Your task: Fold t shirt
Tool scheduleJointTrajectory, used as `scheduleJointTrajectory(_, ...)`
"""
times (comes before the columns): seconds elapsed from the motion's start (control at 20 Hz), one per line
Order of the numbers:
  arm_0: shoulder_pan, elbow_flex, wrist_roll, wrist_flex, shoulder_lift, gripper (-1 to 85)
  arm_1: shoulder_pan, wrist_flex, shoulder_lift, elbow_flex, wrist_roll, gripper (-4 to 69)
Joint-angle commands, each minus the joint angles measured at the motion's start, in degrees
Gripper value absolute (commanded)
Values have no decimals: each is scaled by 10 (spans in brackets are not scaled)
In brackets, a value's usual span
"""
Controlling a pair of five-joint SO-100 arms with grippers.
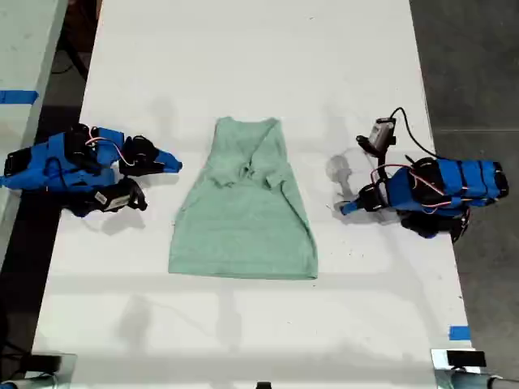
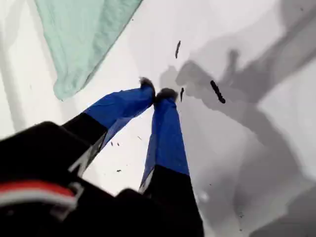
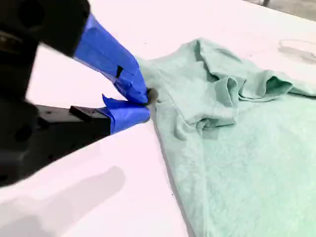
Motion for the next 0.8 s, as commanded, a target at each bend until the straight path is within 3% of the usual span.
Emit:
scheduleJointTrajectory(0.0, -31, 26, -4, -1, 3, 124, 5, -35, 9, 24, 72, 39)
scheduleJointTrajectory(0.3, -31, 26, -4, -1, 3, 124, 4, -5, 9, 29, 138, 82)
scheduleJointTrajectory(0.4, -31, 26, -4, -1, 3, 124, -6, -6, 9, 9, 138, 50)
scheduleJointTrajectory(0.55, -31, 26, -4, -1, 3, 124, -26, 44, 7, -49, 163, 66)
scheduleJointTrajectory(0.65, -31, 26, -4, -1, 3, 124, -33, 33, -31, -94, 165, 103)
scheduleJointTrajectory(0.75, -31, 26, -4, -1, 3, 124, -36, -24, -182, -163, 163, 205)
